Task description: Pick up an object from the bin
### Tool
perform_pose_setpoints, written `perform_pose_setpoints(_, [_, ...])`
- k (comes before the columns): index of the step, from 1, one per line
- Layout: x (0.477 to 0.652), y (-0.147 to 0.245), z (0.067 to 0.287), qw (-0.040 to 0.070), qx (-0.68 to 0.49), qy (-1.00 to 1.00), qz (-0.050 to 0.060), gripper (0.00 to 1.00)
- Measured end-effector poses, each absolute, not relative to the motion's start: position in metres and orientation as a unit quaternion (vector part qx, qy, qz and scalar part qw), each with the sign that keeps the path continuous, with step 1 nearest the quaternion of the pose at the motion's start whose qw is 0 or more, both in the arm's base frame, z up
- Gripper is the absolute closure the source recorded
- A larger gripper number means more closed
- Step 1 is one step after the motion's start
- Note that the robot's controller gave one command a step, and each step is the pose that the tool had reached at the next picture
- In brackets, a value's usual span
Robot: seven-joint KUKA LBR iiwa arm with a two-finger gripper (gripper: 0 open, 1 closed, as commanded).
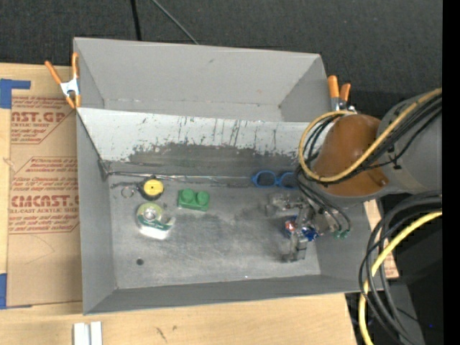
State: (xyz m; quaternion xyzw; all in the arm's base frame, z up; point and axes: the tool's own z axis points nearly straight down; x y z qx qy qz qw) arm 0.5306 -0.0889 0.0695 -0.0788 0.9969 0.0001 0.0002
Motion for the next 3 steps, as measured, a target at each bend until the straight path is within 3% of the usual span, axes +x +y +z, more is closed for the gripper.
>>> perform_pose_setpoints(1, [0.510, -0.147, 0.083, 0.000, -0.101, 0.995, -0.001, 0.00])
perform_pose_setpoints(2, [0.511, -0.144, 0.083, 0.001, -0.102, 0.995, 0.000, 1.00])
perform_pose_setpoints(3, [0.493, -0.129, 0.263, 0.005, -0.119, 0.993, -0.002, 1.00])
